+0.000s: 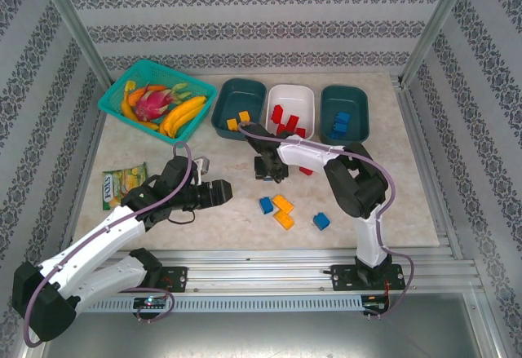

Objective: Sort the legos into containers by color

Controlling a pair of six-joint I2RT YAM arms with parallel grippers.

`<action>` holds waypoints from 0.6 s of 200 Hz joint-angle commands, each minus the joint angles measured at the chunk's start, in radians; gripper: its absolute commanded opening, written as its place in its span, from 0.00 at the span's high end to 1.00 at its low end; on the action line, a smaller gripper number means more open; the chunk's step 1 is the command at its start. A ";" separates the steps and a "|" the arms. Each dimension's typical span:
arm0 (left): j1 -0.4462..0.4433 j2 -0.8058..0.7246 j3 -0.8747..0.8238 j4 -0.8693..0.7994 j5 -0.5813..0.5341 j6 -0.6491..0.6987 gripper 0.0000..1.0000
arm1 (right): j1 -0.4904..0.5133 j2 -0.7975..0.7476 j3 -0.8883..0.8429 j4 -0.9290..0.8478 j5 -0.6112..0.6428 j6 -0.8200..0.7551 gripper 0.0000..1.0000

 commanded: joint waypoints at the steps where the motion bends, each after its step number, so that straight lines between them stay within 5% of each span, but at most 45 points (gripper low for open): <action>1: -0.008 -0.017 0.011 0.005 -0.014 -0.013 0.27 | -0.003 0.018 0.026 0.003 -0.011 -0.014 0.67; 23: -0.010 -0.013 0.019 0.015 -0.009 -0.013 0.27 | -0.001 -0.020 0.030 -0.001 -0.006 -0.023 0.76; 61: -0.012 0.123 0.158 0.091 0.040 -0.003 0.27 | -0.052 -0.188 0.067 -0.070 0.039 -0.089 0.77; 120: -0.026 0.603 0.636 0.224 0.170 0.028 0.27 | -0.413 -0.384 0.036 -0.108 0.045 -0.240 0.75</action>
